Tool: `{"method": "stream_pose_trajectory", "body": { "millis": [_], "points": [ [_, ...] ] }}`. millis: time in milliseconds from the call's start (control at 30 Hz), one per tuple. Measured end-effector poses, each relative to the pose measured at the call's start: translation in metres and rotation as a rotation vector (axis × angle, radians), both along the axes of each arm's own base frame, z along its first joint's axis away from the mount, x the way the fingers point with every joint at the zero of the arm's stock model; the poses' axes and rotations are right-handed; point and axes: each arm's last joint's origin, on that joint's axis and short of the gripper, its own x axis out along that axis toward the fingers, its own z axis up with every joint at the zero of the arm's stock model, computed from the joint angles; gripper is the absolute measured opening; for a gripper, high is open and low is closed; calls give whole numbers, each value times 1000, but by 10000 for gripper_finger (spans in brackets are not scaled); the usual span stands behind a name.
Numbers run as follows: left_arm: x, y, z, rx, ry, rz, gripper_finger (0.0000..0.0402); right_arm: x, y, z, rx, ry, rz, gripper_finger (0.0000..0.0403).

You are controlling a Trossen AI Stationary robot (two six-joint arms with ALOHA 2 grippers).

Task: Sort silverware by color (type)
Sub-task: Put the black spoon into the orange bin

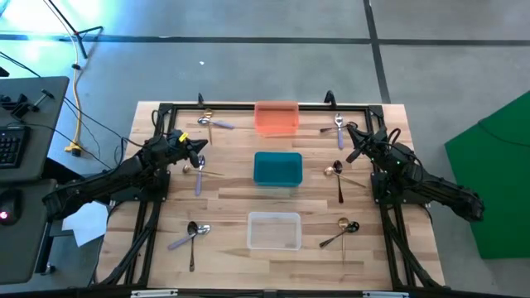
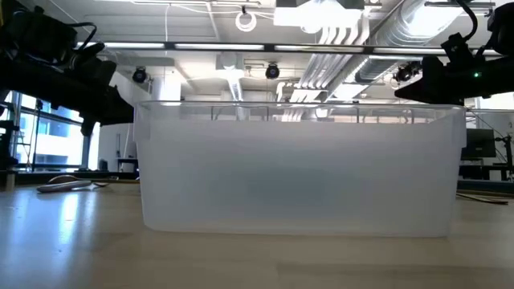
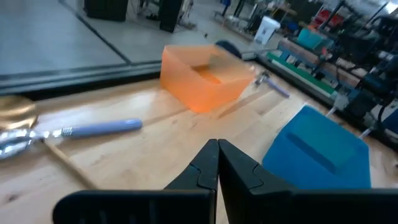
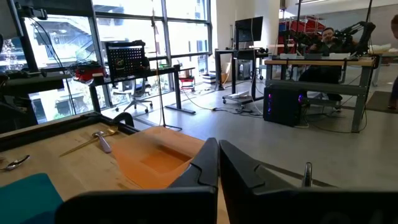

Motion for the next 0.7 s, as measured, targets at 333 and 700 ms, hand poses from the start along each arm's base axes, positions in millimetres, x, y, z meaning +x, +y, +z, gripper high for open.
{"method": "stream_pose_trajectory", "body": {
  "millis": [333, 700],
  "points": [
    [2, -3, 2, 179, 76, -178, 1, 0, 0, 0, -53, 58, -5, 0],
    [3, -3, 3, 178, 73, -163, 1, -1, 1, 12, -137, -27, -5, 0]
  ]
}}
